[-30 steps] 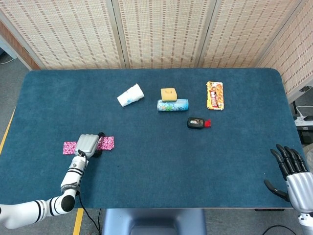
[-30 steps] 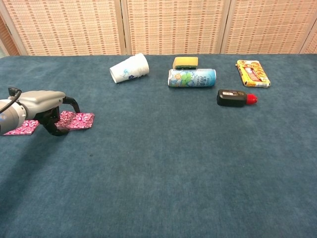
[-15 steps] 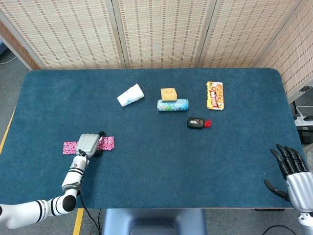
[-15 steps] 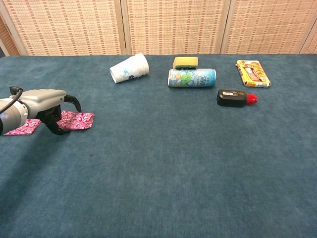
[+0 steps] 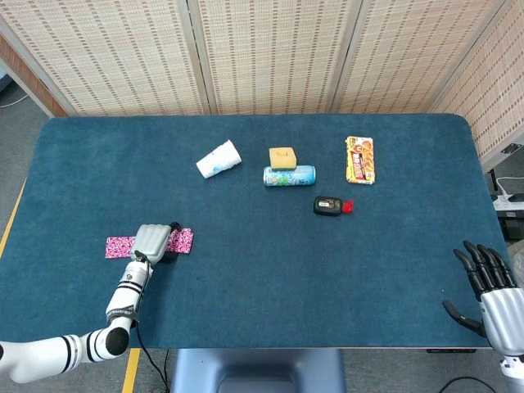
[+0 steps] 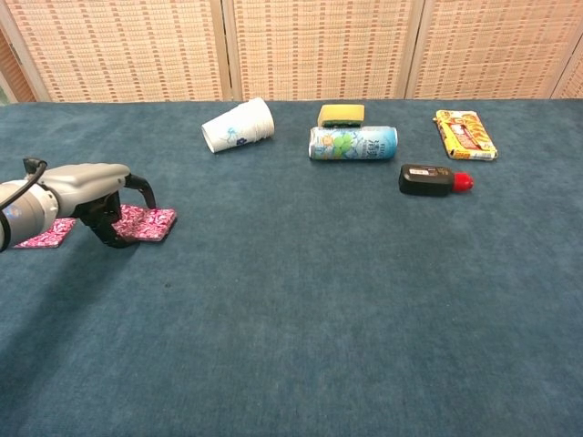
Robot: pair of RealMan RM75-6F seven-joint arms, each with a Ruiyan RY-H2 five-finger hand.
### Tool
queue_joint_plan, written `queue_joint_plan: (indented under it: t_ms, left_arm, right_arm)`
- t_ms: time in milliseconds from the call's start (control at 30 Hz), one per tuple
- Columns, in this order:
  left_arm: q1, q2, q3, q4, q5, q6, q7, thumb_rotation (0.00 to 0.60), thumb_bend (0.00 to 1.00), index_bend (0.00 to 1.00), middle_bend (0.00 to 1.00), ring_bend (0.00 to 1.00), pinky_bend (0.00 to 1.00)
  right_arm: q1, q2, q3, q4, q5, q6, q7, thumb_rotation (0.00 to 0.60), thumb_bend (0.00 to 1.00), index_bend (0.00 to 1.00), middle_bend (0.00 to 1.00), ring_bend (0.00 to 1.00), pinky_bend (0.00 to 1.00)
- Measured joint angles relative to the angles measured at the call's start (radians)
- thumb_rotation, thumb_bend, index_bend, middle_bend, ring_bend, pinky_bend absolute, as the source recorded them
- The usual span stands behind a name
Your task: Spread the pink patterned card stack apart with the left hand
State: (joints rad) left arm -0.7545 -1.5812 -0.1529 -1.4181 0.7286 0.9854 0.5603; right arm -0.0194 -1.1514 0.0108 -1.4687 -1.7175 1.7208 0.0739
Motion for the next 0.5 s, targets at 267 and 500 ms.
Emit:
queue_joint_plan:
  t_ms: [267, 500]
  left_arm:
    - [0.017, 0.003, 0.003, -0.008, 0.047, 0.034, -0.024, 0.6, 0.35, 0.41, 1.0, 1.0, 1.0]
    - [0.068, 0.048, 0.039, -0.058, 0.141, 0.104, -0.049, 0.6, 0.35, 0.43, 1.0, 1.0, 1.0]
  right_arm:
    - [0.001, 0.0, 0.0, 0.0, 0.0, -0.002, -0.002, 0.6, 0.13, 0.09, 0.03, 0.0, 0.1]
    - [0.0, -0.001, 0.0, 0.0, 0.0, -0.001, -0.001, 0.6, 0.13, 0.09, 0.03, 0.0, 0.1]
